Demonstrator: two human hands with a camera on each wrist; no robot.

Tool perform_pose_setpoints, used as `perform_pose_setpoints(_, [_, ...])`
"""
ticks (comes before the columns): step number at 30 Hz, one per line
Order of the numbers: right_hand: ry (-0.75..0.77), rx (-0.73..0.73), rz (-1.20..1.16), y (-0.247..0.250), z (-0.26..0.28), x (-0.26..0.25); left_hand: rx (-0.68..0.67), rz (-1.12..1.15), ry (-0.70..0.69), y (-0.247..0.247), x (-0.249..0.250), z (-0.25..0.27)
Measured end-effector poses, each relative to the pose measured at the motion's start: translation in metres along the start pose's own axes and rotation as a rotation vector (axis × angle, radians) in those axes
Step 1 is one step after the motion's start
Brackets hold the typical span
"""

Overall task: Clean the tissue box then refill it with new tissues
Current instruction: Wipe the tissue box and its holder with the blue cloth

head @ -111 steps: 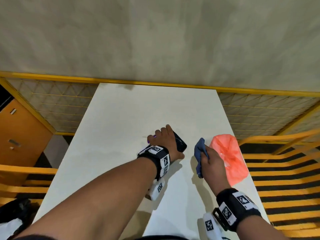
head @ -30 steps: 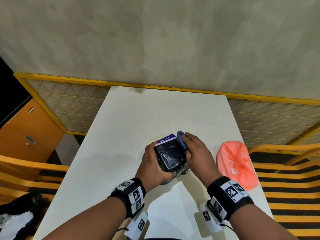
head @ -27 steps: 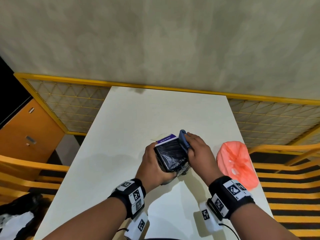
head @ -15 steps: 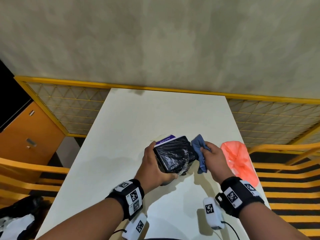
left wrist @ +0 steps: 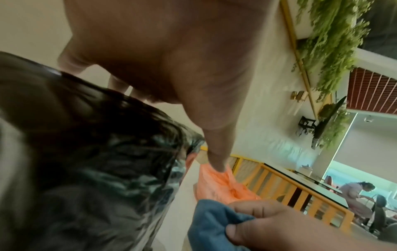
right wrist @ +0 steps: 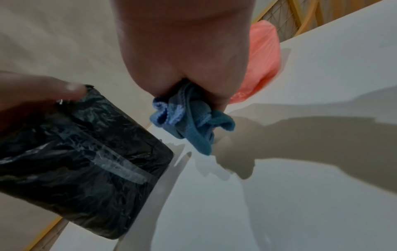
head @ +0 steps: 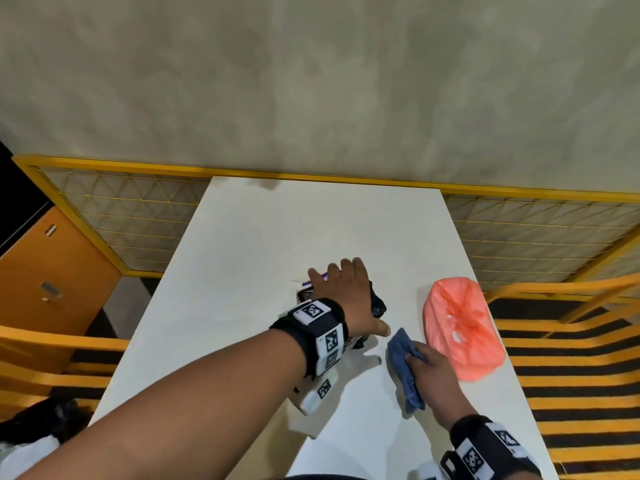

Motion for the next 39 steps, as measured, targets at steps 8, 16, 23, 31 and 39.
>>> perform_pose_setpoints(8, [0.087,0.064,-0.018,0.027,-0.007,-0.022,0.189,0.316,-0.114,0.014,-0.019,0.010])
perform_pose_setpoints(16, [0.441,0.098,0.135,0.026,0.010,-0.109,0.223,0.877,-0.151,-0.043,-0.080,0.040])
perform_pose_setpoints(23, [0.989,-0.125,0.609,-0.104,0.058,-0.165,0.205,0.982,-0.115,-0.084,-0.094,0.044])
perform_pose_setpoints(31, [1.271,-0.262,0.861,-0.166,0.065,-0.121,0.243,0.958,-0.166,-0.092,-0.090,0.050])
perform_pose_setpoints(39, [1.091,-0.124,0.873,-0.103,0.007,-0.117,0.230,0.966,-0.073,-0.121,-0.104,0.039])
Point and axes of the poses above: each hand's wrist, its own z-axis away from the middle knuckle, its own y-axis out of the back of the hand, x = y × z, the point moved 9 cm from there along -z, towards the middle knuckle, and after that the axes turned 4 degrees about y, right-handed, at the moved point
